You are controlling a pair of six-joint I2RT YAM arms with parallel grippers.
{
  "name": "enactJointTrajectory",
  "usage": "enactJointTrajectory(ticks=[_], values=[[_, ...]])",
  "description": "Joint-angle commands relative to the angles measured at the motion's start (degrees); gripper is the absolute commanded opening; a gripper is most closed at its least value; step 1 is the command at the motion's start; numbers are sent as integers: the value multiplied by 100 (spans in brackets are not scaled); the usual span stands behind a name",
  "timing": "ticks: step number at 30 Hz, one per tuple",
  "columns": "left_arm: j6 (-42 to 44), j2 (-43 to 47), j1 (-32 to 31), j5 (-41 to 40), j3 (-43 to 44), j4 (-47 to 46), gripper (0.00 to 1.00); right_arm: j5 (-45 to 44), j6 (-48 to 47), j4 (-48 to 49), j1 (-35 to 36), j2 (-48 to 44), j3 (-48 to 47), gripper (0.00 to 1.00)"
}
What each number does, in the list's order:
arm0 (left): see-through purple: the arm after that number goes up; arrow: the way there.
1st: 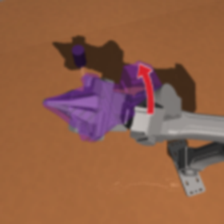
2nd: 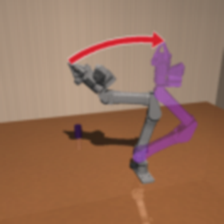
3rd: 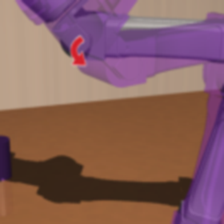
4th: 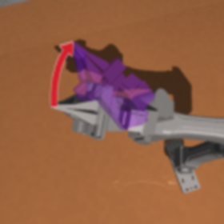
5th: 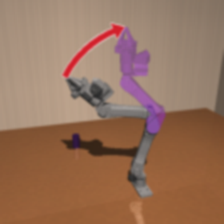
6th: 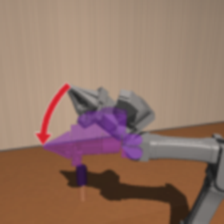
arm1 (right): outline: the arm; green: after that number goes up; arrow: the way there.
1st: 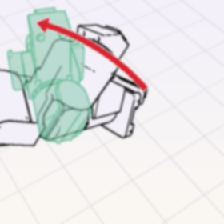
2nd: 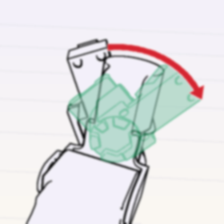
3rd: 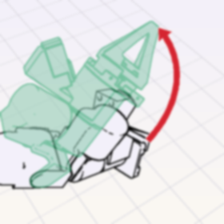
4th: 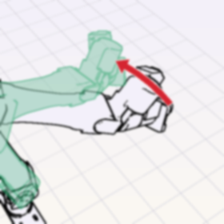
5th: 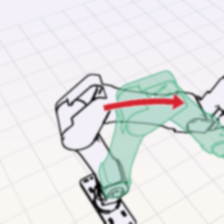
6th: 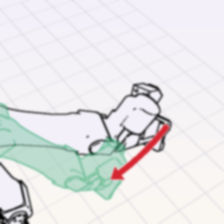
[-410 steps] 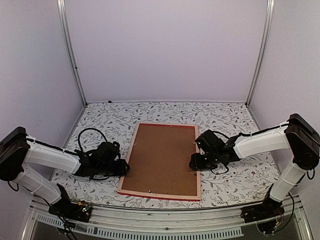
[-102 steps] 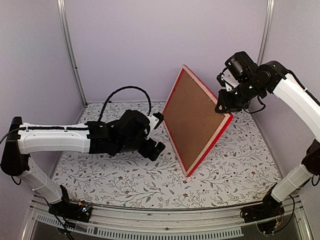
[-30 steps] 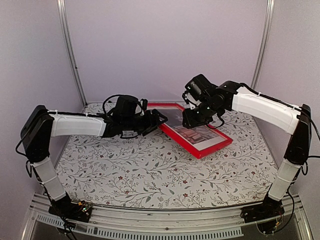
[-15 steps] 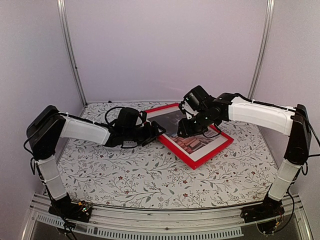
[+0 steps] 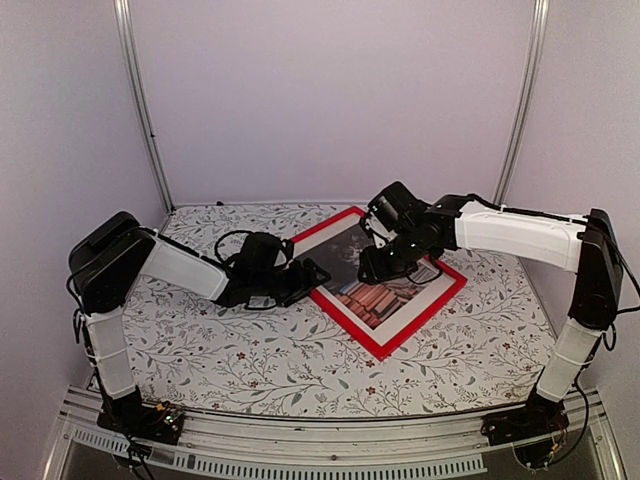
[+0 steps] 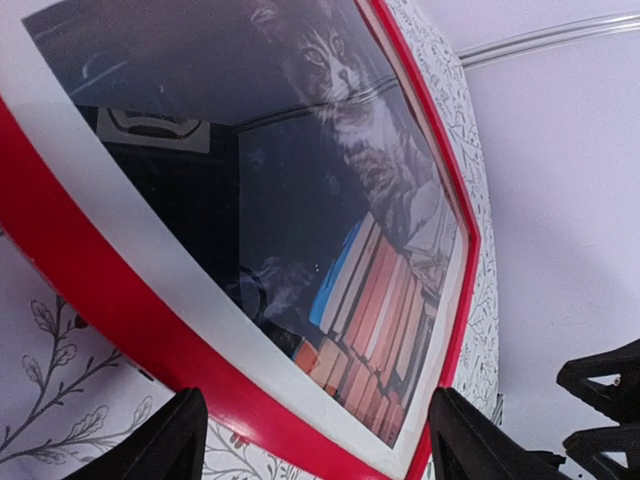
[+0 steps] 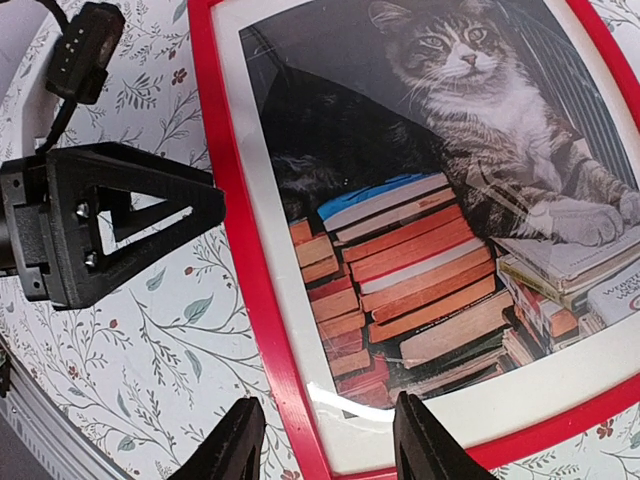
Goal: Put the photo into the frame
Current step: Place the photo frame at the center of the board, then reset both arms
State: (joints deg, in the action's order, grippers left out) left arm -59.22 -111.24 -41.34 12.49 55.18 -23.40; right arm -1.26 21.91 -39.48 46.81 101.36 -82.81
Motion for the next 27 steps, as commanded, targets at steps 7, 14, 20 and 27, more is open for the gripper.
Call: enactJointTrajectory(ticks=[7,14,20,27], values=[[438,449,44,-199,-351,-74,89,-280,183,62,-287,-498,562,51],[1894,1467,59,-1135,-133,1286,100,-517,346,227,-711,-1003,1281,58],[3118,2574,167,-2362,191,2655,100,-758,312,418,-1230,-1589,1701,65],[3883,3676,361,-3224,95,3218,100,-1469,209,707,-1417,-2143,1907,74]])
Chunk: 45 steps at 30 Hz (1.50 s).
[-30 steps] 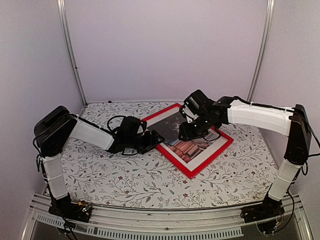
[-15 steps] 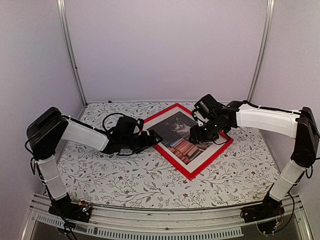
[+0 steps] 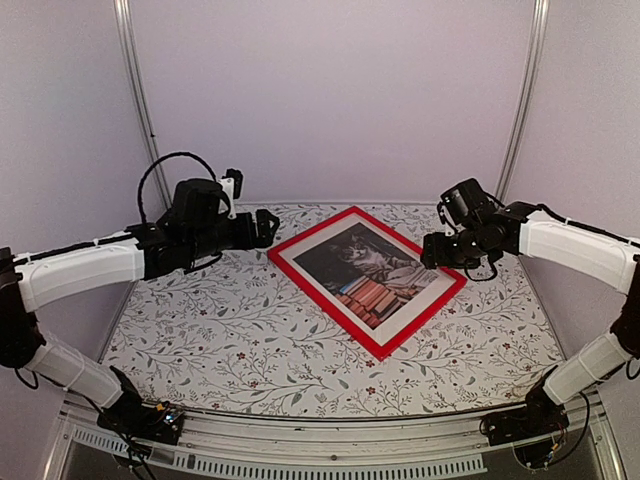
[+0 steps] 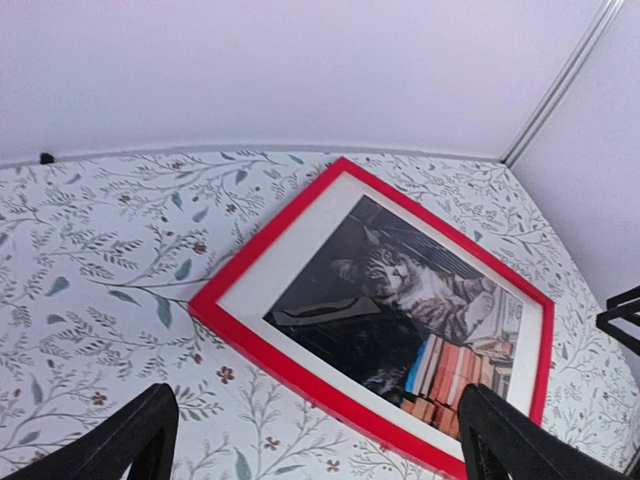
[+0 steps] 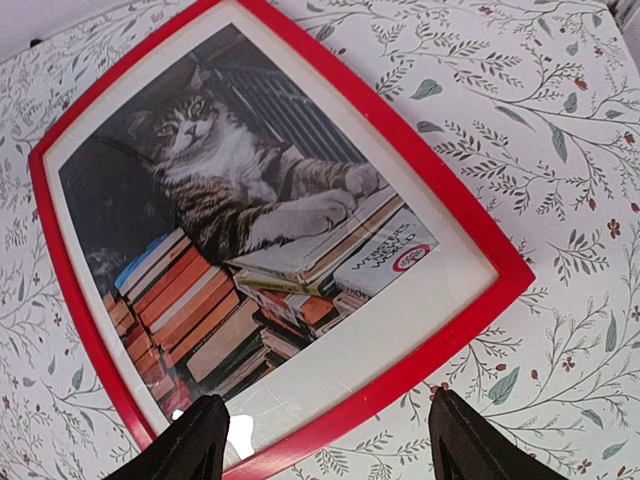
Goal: Put the photo into the frame
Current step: Reset both arms
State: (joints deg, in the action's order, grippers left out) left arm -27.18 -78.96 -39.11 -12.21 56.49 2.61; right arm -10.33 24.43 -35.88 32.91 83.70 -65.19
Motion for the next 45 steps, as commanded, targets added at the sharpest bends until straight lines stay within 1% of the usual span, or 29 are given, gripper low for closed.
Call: enactJointTrajectory(ticks=[1,3,4,5,6,10,16,21,27,33,35,45], values=[[725,612,146,-837,-92,631,100,-663,-50,439,-34,-491,213,76],[793,946,166,-982,-217,670,100,-797,-85,652,-42,-727,384,80],[839,1116,187,-1062,-292,672,100,-876,-115,757,-48,-810,475,84],[880,1281,204,-1163,-399,669,100,-976,-134,860,-47,-910,567,91],[912,1443,210,-1294,-467,686,100,-1081,-155,930,-47,-981,683,94],[1072,2025,260,-1677,-709,588,100,-1415,-255,1185,-47,-1349,967,99],[1512,2760,388,-1924,-1181,182,100,-1534,-490,1600,-47,-1834,1409,99],[1604,3112,469,-1698,-1549,-49,100,-1513,-689,1925,-47,-2324,1781,99],[1600,3112,575,-1555,-1754,-115,100,-1474,-823,2213,-47,-2792,2151,99],[1435,3071,708,-1303,-1898,-165,100,-1507,-950,2239,-52,-2842,2138,99],[1385,3100,744,-1199,-1941,-392,100,-1519,-978,2226,-47,-2871,2127,99],[1369,3122,773,-1139,-1949,-387,100,-1442,-980,2208,-47,-2890,2124,99]])
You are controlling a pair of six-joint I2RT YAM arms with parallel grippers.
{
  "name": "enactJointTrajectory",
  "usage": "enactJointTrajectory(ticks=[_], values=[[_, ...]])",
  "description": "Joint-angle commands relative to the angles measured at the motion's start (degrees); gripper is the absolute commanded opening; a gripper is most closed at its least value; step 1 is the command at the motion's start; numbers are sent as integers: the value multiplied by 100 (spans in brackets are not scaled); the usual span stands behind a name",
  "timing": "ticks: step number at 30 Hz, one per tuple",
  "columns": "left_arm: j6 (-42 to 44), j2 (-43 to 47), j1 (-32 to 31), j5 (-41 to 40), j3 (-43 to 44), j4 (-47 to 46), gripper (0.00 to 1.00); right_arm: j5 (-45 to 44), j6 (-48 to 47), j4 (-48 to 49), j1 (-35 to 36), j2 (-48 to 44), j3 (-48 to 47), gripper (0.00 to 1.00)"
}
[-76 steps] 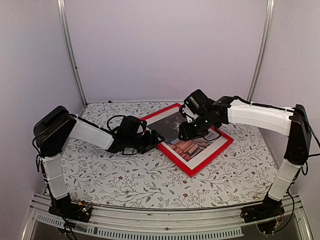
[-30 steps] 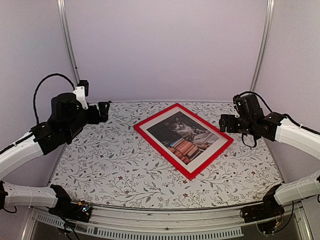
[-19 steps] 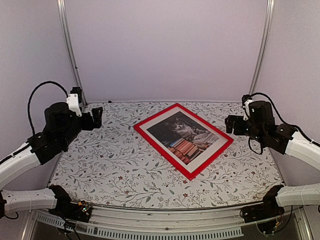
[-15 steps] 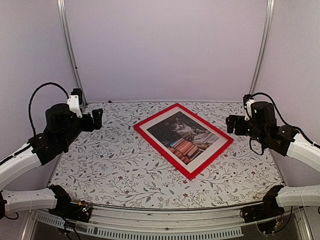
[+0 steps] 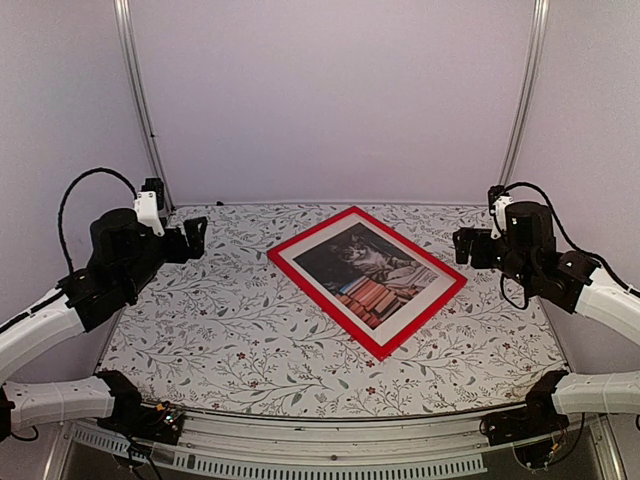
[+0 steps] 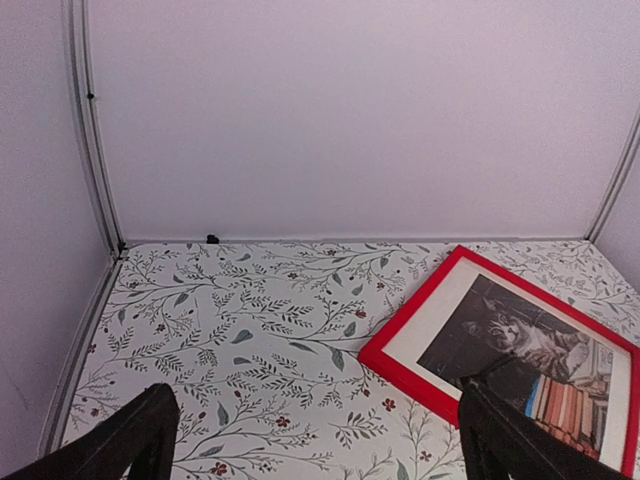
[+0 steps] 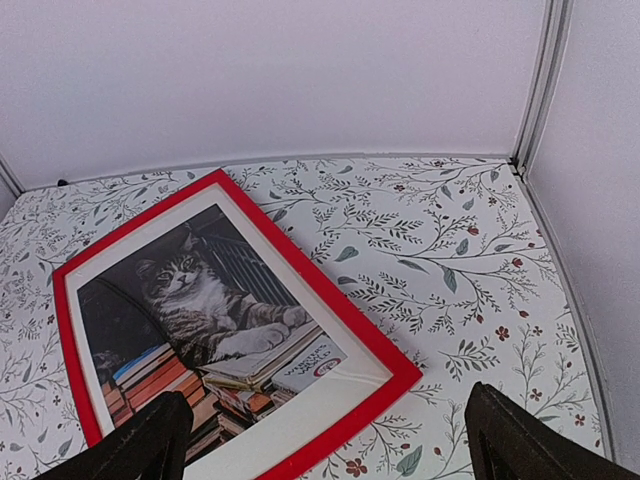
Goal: Put the photo into the frame
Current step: Reset both arms
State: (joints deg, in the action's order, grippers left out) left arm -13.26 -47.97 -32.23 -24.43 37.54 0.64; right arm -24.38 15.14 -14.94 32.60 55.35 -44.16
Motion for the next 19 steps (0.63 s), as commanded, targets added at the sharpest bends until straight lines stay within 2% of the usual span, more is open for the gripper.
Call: enactJointTrajectory(ticks=[1,19], values=[[-26,16,84,86,-48,-180,100,-32,-47,116,-17,-45,28,99],[-73,-4,80,148,-88,-183,100,-9,6,87,-17,-60,20,99]])
